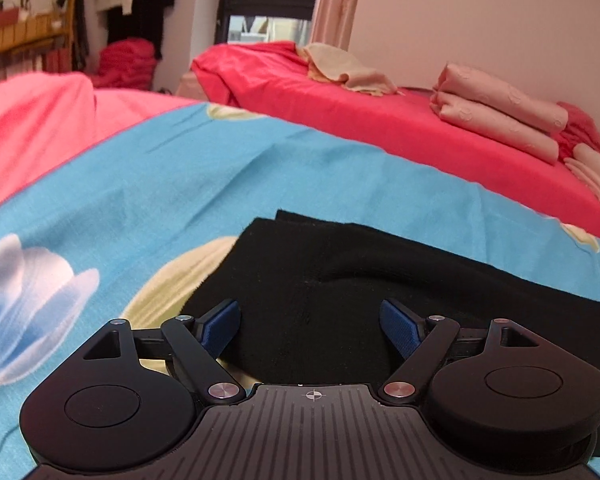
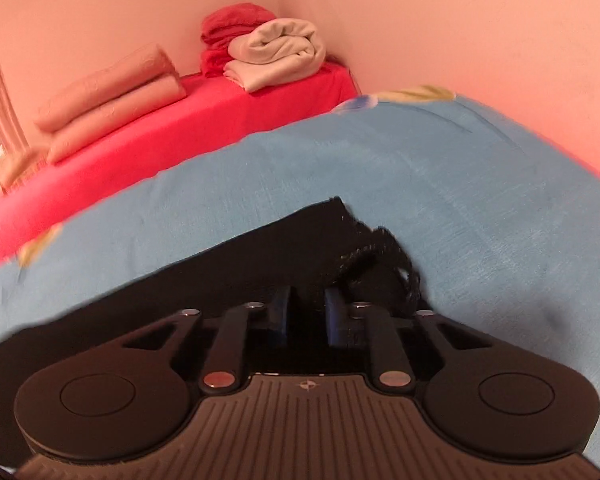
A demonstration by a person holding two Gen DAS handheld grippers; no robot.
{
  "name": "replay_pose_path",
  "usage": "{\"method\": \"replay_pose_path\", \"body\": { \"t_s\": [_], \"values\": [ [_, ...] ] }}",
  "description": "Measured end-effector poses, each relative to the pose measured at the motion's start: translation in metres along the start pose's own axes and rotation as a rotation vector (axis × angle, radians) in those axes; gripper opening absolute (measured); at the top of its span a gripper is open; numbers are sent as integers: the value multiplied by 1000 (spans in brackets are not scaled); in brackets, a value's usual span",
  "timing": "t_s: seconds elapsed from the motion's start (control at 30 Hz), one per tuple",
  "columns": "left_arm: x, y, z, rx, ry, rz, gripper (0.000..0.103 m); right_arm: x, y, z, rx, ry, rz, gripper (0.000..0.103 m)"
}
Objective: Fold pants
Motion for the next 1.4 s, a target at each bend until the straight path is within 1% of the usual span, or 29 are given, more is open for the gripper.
{"method": "replay_pose_path", "body": {
  "t_s": [0.03,0.17,0.23,0.27,0.3,0.33,0.37,0.4,0.43,0.47,0.5,0.53,0.57,0.63,0.67,0.7,0.8,0.87,0.97,1.07,1.17,1.2,1.3,1.33,1.37,1.4],
  "values": [
    [0,-1,1,-13,2,6,103,-3,5,-9,3,-21,-39,8],
    [0,5,0,-14,-5,-22,103,-28,13,-43,-25,-154,-98,8],
    [1,9,0,-18,-8,-42,103,-41,11,-46,-37,-195,-91,8],
    [1,10,-1,-21,-11,-49,103,-44,8,-41,-47,-194,-69,9],
    [1,11,-2,-26,-14,-56,103,-46,5,-30,-47,-175,-48,10],
    [1,12,-2,-32,-16,-63,103,-43,1,-13,-27,-134,-42,12],
    [1,13,-3,-31,-17,-69,103,-39,-3,8,2,-67,-42,17],
    [1,14,-3,-32,-17,-75,103,-35,-8,28,45,36,-35,17],
    [0,15,-3,-37,-18,-80,103,-32,-12,34,55,69,-20,16],
    [0,17,-3,-43,-21,-85,103,-31,-15,24,34,29,4,23],
    [0,18,-4,-45,-25,-93,103,-33,-16,12,29,8,25,31],
    [0,19,-4,-45,-28,-102,103,-34,-16,-2,26,-14,33,55],
    [0,21,-5,-51,-30,-109,103,-35,-12,-15,25,-34,18,70],
    [0,22,-5,-58,-34,-121,103,-35,7,-37,25,-56,-67,70],
    [0,23,-6,-58,-36,-126,103,-34,21,-46,16,-57,-108,70],
    [0,24,-7,-65,-42,-128,103,-34,40,-54,-14,-55,-154,70],
    [-1,28,-15,-102,-78,-137,103,-26,118,-75,-195,-49,-304,70],
    [-3,36,-20,-116,-102,-158,103,-13,187,-84,-333,-35,-436,70],
    [-5,48,-24,-156,-112,-184,103,15,297,-92,-541,1,-632,70],
    [-7,58,-24,-184,-105,-203,103,50,396,-92,-661,20,-806,68],
    [-7,63,-21,-171,-82,-221,103,76,476,-86,-741,61,-916,67],
    [-8,63,-20,-169,-79,-218,103,84,497,-84,-753,66,-938,67],
    [-8,61,-20,-170,-80,-201,103,103,550,-64,-761,102,-987,67],
    [-8,61,-20,-171,-81,-197,103,112,562,-56,-751,120,-1005,64],
    [-8,61,-21,-169,-81,-196,103,120,569,-48,-729,146,-1023,47],
    [-9,61,-20,-168,-79,-198,103,125,573,-44,-730,165,-1024,37]
  ]
}}
Point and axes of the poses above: each gripper's, at about its wrist camera, not at the fingertips, and z roughly the way its jaws point, y to its left, x to its underside, the point moved 1 cm from there along z, roughly the way its jaws point, and after that the axes turned 3 degrees about -z, right-handed, at the moved point
